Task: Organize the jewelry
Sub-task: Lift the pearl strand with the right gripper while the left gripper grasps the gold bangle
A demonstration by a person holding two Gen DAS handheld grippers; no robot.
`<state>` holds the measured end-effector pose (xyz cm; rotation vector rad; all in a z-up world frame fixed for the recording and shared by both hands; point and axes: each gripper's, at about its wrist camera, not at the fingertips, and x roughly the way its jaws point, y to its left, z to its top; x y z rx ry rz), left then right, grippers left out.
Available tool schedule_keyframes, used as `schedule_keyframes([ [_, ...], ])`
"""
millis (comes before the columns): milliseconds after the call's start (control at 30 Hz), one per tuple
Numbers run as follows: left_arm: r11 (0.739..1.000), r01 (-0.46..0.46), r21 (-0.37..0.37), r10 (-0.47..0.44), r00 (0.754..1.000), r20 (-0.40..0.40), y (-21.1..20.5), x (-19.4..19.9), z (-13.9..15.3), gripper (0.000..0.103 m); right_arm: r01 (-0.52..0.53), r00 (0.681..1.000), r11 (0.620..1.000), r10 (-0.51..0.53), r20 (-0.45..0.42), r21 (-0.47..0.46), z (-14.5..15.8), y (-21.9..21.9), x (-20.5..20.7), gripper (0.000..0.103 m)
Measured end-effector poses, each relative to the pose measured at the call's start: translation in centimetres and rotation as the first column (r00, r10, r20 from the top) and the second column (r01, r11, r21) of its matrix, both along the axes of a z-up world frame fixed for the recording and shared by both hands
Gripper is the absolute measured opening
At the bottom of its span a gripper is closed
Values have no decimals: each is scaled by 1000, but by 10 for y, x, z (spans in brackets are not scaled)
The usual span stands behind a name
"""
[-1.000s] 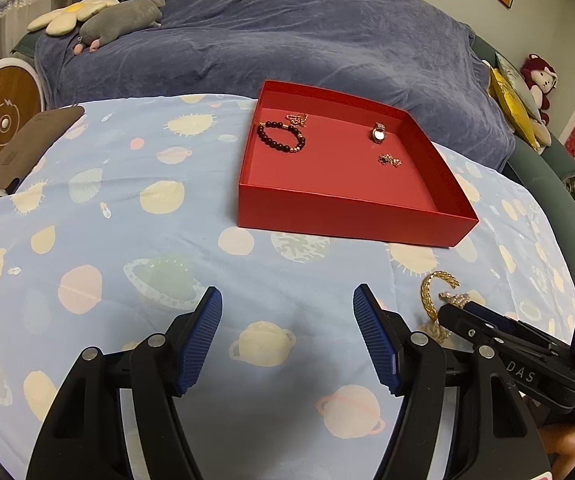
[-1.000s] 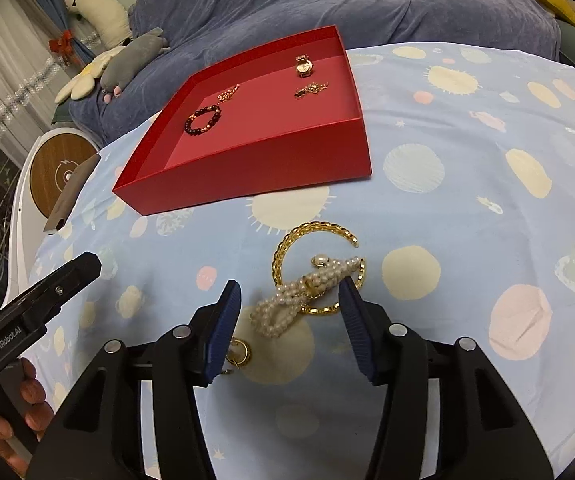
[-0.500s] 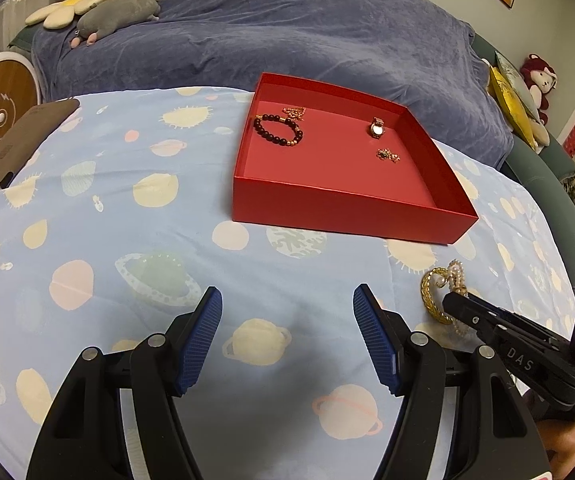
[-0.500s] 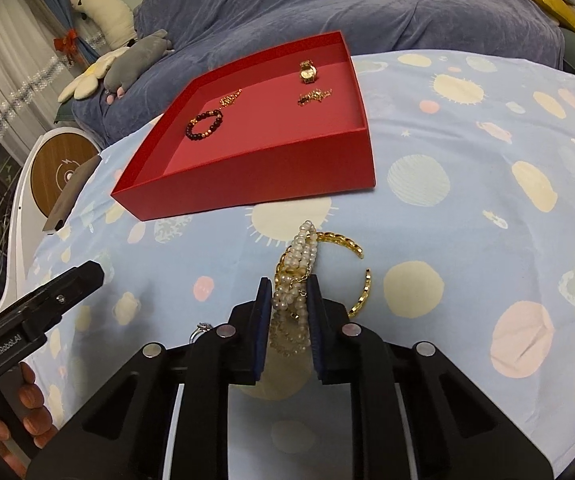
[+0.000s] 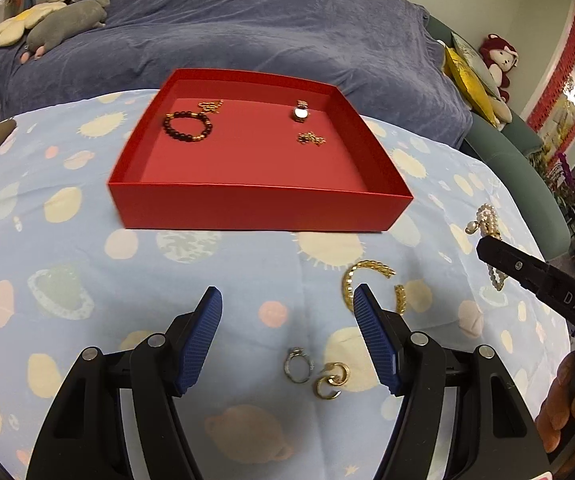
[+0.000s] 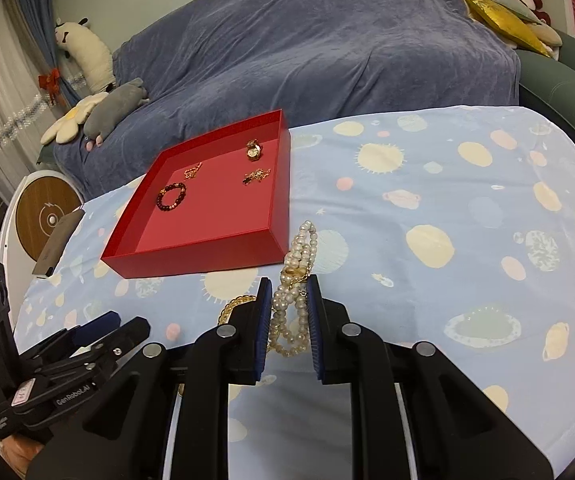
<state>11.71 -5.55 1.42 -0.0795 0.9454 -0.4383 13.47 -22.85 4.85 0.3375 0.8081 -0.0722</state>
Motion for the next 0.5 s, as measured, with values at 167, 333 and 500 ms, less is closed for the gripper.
schedule_keyframes([
  [167,999,44,27,-44,999,8,-30,2,-9,66,-26,1000,1000,26,-17,-10,-7,5,-2,17],
  [333,997,56,53,-56,998,10,-44,10,-19,63,-37,999,999,36,-41,-11,-17,6,-5,17],
  [500,990,90,107,-91,996,1,-59,16,-35,44,-39,998,999,38,-45,-7,-19,5,-6,17],
])
